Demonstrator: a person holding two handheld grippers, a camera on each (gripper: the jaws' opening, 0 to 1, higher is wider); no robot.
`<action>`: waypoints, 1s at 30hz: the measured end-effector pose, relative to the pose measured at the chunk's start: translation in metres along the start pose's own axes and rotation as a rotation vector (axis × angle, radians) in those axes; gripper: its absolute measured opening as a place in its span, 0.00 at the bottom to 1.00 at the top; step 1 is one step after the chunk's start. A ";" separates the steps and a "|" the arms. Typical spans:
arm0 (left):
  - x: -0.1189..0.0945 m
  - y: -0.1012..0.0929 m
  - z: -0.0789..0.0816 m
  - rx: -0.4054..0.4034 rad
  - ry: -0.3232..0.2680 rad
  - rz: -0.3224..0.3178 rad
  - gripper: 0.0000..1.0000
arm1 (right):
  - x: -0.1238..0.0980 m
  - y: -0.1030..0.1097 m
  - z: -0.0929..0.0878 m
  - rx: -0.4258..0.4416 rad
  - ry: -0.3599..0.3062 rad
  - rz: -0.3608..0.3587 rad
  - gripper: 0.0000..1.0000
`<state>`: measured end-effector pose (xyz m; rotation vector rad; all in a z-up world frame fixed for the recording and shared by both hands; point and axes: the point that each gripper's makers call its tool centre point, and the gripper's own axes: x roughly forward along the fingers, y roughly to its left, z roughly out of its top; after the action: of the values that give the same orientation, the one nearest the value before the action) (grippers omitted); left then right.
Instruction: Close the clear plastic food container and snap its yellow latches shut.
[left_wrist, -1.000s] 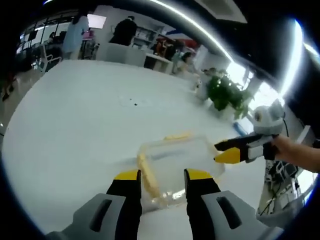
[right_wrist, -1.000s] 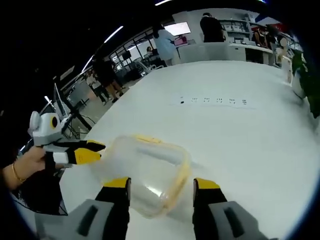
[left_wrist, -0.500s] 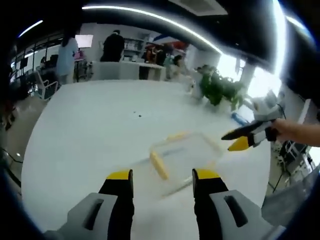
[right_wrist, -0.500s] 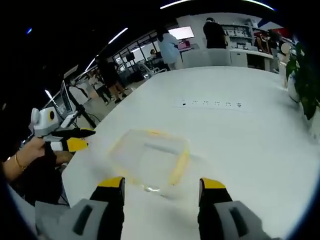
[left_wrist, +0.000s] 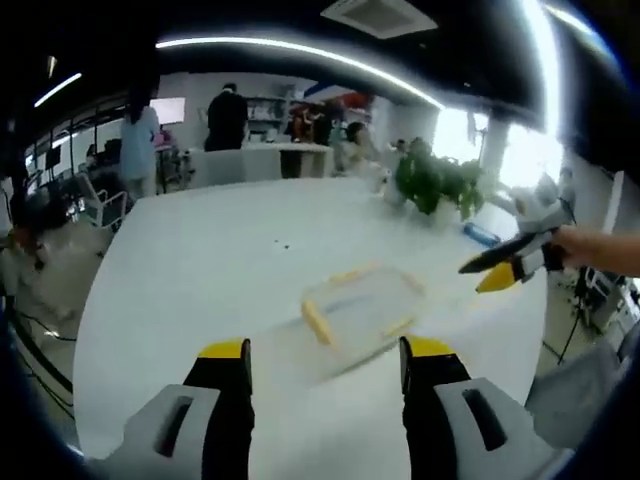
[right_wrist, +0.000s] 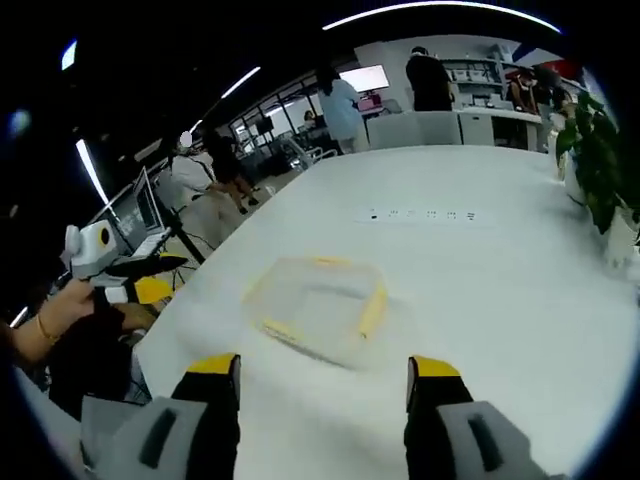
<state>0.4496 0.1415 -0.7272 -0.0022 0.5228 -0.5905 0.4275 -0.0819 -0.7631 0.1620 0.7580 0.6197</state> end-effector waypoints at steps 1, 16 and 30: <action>-0.004 -0.001 -0.001 -0.002 0.003 0.001 0.60 | -0.004 0.001 -0.003 0.001 0.001 -0.002 0.69; -0.040 -0.015 -0.030 -0.063 -0.030 0.036 0.68 | -0.024 0.027 -0.046 -0.006 -0.021 0.014 0.72; -0.075 -0.026 -0.043 -0.085 -0.093 0.071 0.73 | -0.057 0.045 -0.059 -0.073 -0.061 -0.015 0.74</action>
<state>0.3629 0.1656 -0.7259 -0.0911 0.4553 -0.4963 0.3350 -0.0832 -0.7562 0.1075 0.6768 0.6241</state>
